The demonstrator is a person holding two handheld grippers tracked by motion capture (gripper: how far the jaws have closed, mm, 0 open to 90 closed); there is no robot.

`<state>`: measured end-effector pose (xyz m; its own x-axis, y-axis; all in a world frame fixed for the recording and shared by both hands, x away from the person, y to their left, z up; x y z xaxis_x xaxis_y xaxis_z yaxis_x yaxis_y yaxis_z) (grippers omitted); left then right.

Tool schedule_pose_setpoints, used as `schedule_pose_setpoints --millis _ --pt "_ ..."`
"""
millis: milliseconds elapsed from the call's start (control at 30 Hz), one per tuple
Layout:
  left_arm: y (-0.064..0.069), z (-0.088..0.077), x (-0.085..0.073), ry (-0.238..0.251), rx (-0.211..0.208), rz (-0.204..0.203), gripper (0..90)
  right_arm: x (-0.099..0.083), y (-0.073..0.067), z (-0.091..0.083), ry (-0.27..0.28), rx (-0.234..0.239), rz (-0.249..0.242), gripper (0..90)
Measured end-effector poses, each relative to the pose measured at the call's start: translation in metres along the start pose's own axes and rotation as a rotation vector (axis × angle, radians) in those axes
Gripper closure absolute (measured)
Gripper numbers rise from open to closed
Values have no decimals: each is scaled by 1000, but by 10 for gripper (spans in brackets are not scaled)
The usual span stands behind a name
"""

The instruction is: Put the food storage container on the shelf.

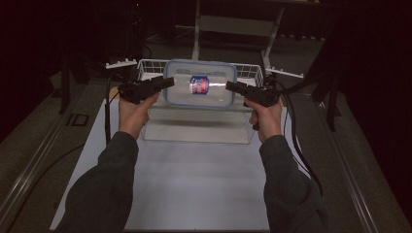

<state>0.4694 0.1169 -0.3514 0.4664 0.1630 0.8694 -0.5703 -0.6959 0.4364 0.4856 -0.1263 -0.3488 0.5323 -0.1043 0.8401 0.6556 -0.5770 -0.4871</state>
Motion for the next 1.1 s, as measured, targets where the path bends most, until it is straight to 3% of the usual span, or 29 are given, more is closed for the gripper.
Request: schedule_pose_setpoints --millis 167,233,267,333,367,433,567,733,867,1000,1100 --pt "-2 2 -1 1 50 47 464 1 4 3 16 -11 11 498" --pt "-4 6 -6 -36 118 100 543 0 5 5 9 -30 13 472" --pt "-5 9 -8 -43 130 106 513 -1 8 7 2 -56 13 444" --pt "-5 9 -8 -22 107 69 506 -3 13 9 -9 -86 13 448" --pt "-5 12 -10 -39 117 76 580 -3 16 11 -3 -96 23 443" --pt "-5 18 -18 -76 173 139 538 -1 19 14 3 -106 41 437" --pt "-3 21 -24 -81 158 148 525 1 22 16 15 -133 51 417" --pt "0 14 -21 -83 153 182 523 4 23 3 31 -222 -64 437" --pt "3 6 -18 -75 144 174 516 4 18 -7 16 -244 -134 436" --pt "6 -2 -20 -98 152 216 501 0 11 -16 -31 -251 -199 413" --pt "10 -9 -20 -110 156 243 494 -8 5 -23 -83 -279 -299 407"
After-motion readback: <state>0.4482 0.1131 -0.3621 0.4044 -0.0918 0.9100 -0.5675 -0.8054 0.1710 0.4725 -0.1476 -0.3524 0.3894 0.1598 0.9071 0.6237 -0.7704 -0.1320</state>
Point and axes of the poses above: each handheld gripper's, and its own axes: z roughly forward along the jaws, x roughly out of its top, y roughly to its right, the point moved 9 cm from there along z, roughly forward along the jaws
